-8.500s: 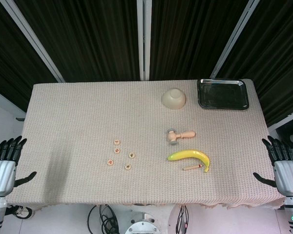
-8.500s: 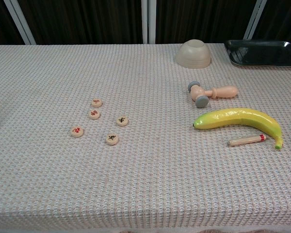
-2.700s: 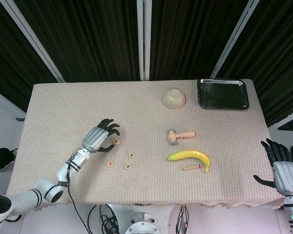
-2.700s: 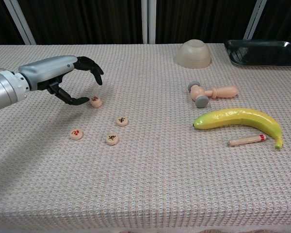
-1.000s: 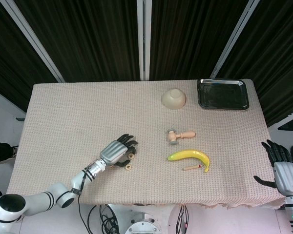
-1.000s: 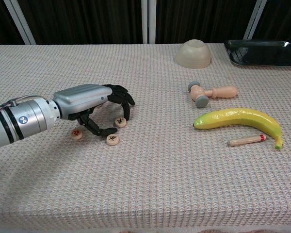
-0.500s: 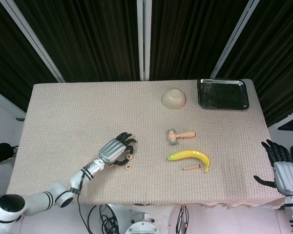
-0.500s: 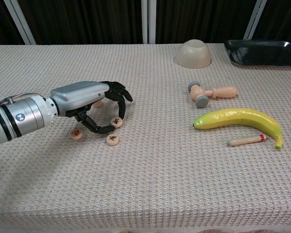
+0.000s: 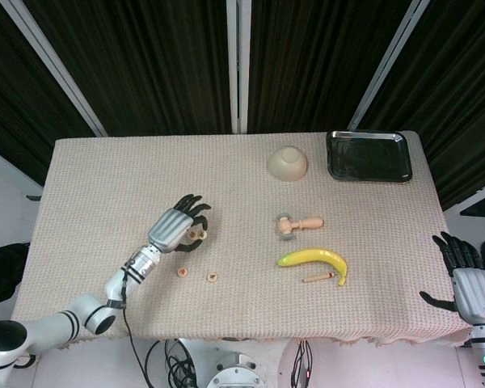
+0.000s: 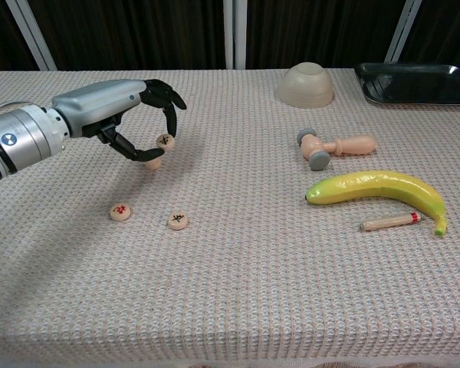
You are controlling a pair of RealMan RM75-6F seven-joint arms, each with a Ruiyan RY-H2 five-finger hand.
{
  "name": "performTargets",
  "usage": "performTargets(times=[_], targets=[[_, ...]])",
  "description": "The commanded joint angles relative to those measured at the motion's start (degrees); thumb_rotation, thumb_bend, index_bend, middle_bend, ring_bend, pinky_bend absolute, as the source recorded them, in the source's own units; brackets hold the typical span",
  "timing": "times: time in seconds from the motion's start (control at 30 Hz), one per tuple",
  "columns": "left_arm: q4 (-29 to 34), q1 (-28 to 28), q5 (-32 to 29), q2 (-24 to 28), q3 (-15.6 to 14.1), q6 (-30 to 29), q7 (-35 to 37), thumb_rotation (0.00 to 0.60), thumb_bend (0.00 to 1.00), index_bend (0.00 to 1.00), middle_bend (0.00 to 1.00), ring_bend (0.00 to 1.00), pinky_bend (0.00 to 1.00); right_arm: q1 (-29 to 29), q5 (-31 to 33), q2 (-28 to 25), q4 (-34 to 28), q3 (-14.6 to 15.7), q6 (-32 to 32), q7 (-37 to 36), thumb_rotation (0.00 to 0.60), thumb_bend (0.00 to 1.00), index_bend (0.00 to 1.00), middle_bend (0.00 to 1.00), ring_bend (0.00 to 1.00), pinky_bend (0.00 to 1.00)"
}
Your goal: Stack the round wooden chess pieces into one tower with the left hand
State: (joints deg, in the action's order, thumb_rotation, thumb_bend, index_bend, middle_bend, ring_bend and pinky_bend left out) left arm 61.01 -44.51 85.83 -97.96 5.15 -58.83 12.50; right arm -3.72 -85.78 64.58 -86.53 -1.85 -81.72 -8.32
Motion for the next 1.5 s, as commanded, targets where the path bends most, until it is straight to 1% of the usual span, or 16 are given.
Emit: performTargets(times=[0.03,0.37,1.3,1.5], targets=[[-0.4,0.2,-1.6,0.4,0.6,1.6,0.4,0.6,0.32,0.48,0.16,0.0,0.0,0.0,0.0,0.0,0.0,0.0,0.0,0.0,0.6,0.0,0.0,0.0,0.0,0.0],[-2.2,0.2,-1.5,-0.1,-0.5,3.4,1.9,0.6,0.31,0.48,0.16,0.0,0.0,0.0,-0.1,-0.3,-0.1,0.0,0.0,-0.2,0.6,0.0,0.0,0.0,0.0,0.0],[-4.0,0.6,-2.4,-1.0,-0.6,4.8,3.3,0.6,0.31,0.48,0.17,0.0,0.0,-0.1,0.1,-0.3,0.3,0.1,0.5,-0.4,0.6,0.0,0.0,0.0,0.0,0.0],[-4.3,0.7,-2.4,-1.0,-0.6,4.8,3.4,0.6,0.32,0.45,0.17,0.0,0.0,-0.2,0.1,-0.4,0.2,0.1,0.7,-0.2,0.6,0.0,0.0,0.0,0.0,0.0]])
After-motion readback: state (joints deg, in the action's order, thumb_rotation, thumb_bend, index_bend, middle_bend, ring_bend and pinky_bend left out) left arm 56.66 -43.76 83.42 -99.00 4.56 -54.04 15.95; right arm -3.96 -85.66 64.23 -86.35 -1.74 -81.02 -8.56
